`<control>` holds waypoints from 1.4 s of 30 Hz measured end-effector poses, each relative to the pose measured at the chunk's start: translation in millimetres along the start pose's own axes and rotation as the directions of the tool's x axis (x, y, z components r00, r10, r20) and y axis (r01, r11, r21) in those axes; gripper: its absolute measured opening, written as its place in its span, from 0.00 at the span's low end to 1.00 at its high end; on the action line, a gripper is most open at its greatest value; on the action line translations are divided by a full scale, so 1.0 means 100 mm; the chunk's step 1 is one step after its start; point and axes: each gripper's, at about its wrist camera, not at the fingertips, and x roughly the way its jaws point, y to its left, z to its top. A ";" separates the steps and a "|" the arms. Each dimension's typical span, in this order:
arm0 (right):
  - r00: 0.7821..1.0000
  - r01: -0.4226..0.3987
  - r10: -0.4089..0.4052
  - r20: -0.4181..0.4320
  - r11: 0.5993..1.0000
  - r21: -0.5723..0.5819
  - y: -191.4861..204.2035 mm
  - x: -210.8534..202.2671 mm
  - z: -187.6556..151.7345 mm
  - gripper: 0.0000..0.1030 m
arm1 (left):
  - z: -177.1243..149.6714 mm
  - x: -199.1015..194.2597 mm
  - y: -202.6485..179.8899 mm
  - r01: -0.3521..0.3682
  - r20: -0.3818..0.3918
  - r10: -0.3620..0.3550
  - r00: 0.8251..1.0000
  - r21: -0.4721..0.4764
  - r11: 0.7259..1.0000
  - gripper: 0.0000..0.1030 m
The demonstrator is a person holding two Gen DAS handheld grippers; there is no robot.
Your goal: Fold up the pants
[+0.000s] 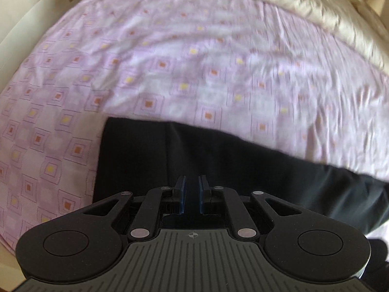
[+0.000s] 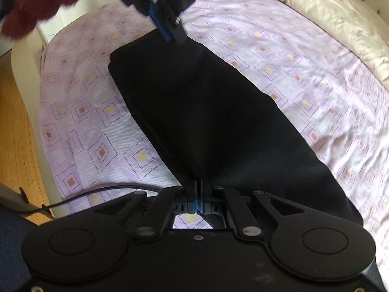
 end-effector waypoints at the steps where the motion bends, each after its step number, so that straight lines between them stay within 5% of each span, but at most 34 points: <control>1: 1.000 -0.005 0.005 -0.004 1.000 0.006 -0.01 0.03 0.02 0.03 | -0.04 0.06 -0.01 -0.002 -0.019 0.002 1.000 0.015 1.000 0.10; 7: 1.000 -0.018 0.019 -0.024 0.999 0.035 -0.02 0.14 0.01 0.04 | -0.27 0.46 0.07 -0.036 -0.129 0.040 0.991 0.030 0.999 0.09; 17: 0.998 -0.010 -0.005 0.057 0.967 0.255 -0.33 -0.21 -0.05 0.14 | -0.37 0.46 0.08 -0.053 -0.120 0.061 0.991 0.076 0.996 0.09; 22: 0.992 0.016 -0.075 0.104 0.876 0.481 -0.97 -0.52 -0.17 0.27 | -0.44 0.42 0.17 -0.047 -0.113 0.045 0.993 -0.008 0.999 0.09; 27: 0.994 -0.008 -0.059 0.088 0.785 0.620 -1.72 -0.49 -0.23 0.33 | -0.43 0.37 0.24 -0.050 -0.139 0.035 0.990 -0.104 0.993 0.09; 33: 0.997 -0.047 0.076 -0.005 0.672 0.739 -2.38 -0.11 -0.32 0.36 | -0.40 0.15 -0.04 -0.004 -0.090 -0.008 0.996 -0.130 0.991 0.09; 39: 0.971 -0.130 0.238 -0.016 0.584 0.802 -2.57 0.15 -0.47 0.38 | -0.28 0.16 -0.49 0.091 -0.076 -0.096 0.992 -0.065 0.994 0.10; 41: 0.958 -0.190 0.284 0.030 0.554 0.811 -2.62 0.13 -0.50 0.30 | -0.29 0.36 -0.65 0.078 -0.128 -0.082 0.988 -0.032 0.996 0.10; 42: 0.954 -0.220 0.296 0.055 0.561 0.798 -2.62 0.08 -0.49 0.08 | -0.32 0.46 -0.70 0.061 -0.159 -0.063 0.985 -0.017 0.998 0.10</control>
